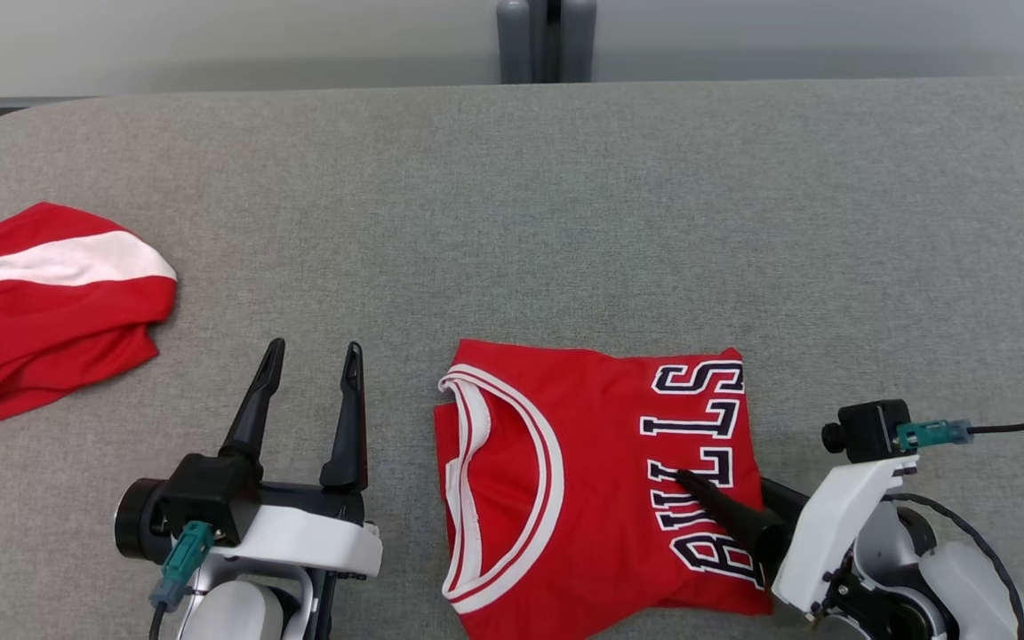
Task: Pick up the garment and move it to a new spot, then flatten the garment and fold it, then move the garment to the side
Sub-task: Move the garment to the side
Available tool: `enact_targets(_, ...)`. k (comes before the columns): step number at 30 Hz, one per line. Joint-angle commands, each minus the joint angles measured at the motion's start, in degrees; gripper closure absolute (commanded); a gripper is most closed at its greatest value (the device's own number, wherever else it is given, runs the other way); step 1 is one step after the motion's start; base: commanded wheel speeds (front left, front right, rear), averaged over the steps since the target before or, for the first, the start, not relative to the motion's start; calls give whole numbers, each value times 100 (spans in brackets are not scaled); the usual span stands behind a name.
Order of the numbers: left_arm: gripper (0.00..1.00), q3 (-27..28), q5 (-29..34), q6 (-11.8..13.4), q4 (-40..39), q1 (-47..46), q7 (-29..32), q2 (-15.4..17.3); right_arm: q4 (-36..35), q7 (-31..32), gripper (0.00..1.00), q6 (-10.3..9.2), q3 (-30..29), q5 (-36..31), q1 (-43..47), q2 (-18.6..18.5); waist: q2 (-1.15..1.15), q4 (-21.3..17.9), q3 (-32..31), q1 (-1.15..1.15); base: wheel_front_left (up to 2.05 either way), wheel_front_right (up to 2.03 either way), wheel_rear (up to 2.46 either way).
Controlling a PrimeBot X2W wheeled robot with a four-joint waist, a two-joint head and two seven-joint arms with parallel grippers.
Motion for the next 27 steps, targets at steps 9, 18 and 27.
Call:
enact_targets(9, 0, 44, 54, -30, 31, -150, -15, 20, 194, -223, 76, -1, 458, 221, -231, -57, 0, 82, 90, 0, 0, 0, 0)
enact_targets(18, 0, 73, 47, 35, 26, -64, -15, 20, 263, -841, 100, 0, 924, 35, -622, -433, 0, -72, -10, 0, 0, 0, 0)
enact_targets(27, 0, 16, 51, -4, -91, -237, -15, 21, 277, -1070, 100, 0, 1563, -479, -1352, -1243, 0, -521, 146, 0, 0, 0, 0)
